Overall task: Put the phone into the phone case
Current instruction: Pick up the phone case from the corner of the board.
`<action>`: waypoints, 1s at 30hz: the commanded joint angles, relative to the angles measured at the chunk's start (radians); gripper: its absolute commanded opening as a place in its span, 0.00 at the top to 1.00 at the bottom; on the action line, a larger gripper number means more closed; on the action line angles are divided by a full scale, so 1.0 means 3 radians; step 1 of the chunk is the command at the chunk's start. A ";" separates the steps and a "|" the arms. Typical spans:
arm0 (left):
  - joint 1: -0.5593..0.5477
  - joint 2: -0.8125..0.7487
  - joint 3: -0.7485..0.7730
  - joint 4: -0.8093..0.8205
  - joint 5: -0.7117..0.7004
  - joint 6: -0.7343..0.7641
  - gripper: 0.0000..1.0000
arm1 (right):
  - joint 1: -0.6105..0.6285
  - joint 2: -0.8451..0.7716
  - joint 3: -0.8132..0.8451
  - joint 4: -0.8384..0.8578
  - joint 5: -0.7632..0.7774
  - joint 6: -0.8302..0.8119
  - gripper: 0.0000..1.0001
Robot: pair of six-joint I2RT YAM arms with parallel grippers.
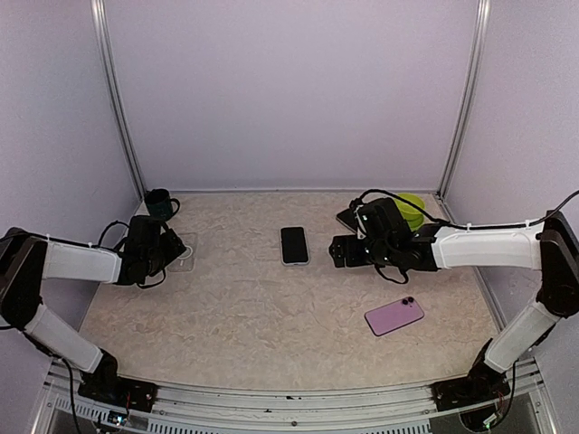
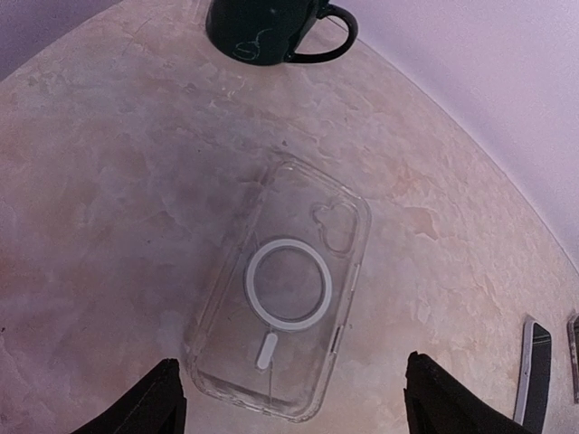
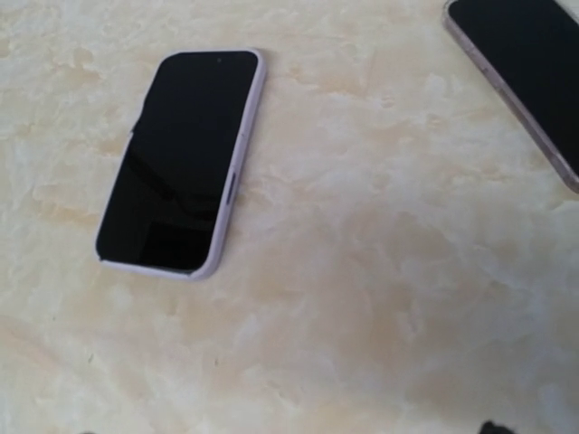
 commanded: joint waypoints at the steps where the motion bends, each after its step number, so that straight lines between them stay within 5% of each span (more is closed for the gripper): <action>1: 0.0152 0.0210 0.0159 -0.0117 0.0185 0.0138 0.20 | 0.0032 -0.0210 -0.0114 -0.0019 0.0062 -0.0014 0.11; 30: 0.0244 0.0965 0.0586 -0.0514 -0.0004 0.0351 0.40 | 0.0032 -0.0325 -0.0203 -0.0034 0.0086 -0.0020 0.11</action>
